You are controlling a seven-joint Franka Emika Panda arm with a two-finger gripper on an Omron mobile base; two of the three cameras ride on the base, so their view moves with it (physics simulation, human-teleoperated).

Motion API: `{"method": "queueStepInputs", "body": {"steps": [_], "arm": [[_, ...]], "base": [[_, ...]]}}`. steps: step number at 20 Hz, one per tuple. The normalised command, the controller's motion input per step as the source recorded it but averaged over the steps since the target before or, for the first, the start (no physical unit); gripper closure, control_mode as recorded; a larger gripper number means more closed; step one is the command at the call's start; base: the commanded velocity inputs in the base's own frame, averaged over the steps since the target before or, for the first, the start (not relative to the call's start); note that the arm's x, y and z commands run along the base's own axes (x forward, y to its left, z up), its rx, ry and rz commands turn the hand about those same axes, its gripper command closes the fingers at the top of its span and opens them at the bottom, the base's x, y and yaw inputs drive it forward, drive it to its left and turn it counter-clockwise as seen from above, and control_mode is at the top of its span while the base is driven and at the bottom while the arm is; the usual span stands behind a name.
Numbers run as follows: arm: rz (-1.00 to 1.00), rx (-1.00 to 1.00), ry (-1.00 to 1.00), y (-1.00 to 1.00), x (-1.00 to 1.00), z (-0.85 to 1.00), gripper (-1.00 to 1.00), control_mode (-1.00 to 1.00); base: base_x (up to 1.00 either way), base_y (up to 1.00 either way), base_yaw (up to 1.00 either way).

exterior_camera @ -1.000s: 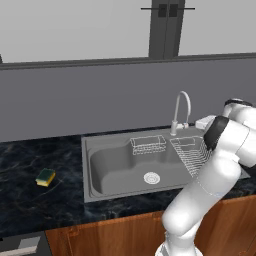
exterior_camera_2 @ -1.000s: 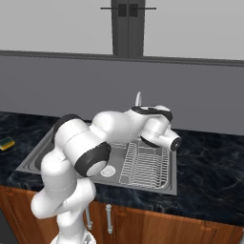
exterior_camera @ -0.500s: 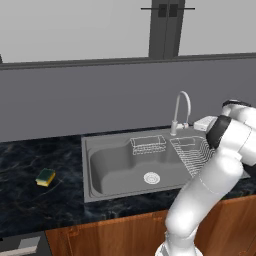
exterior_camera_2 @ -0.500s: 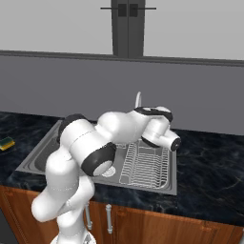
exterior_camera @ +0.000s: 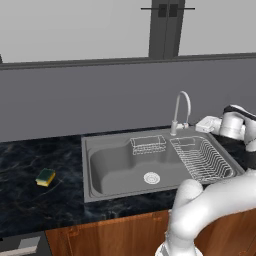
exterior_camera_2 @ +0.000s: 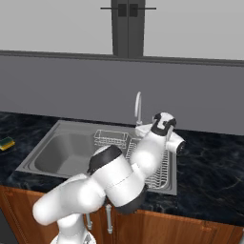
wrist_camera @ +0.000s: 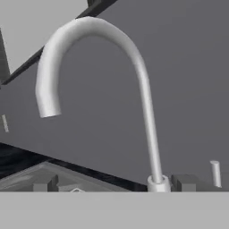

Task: Soak the sponge with water for a few seconds and then drop it inside the sink.

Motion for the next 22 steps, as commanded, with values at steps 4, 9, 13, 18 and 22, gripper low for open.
{"method": "queueStepInputs", "body": {"steps": [4,9,13,18,22], "arm": [[0.00,0.00,0.00,-0.04,0.25,0.00,-1.00,-1.00],[0.00,0.00,0.04,0.00,0.29,0.00,-1.00,-1.00],[0.00,0.00,0.07,0.00,0.24,0.00,-1.00,-1.00],[0.00,0.00,0.01,-0.01,0.18,-0.01,-1.00,-1.00],[0.00,0.00,0.00,-0.02,0.15,-0.08,-1.00,-1.00]], "base": [[0.00,0.00,0.00],[0.00,0.00,0.00],[0.00,0.00,0.00],[0.00,0.00,0.00],[0.00,0.00,0.00]]}}
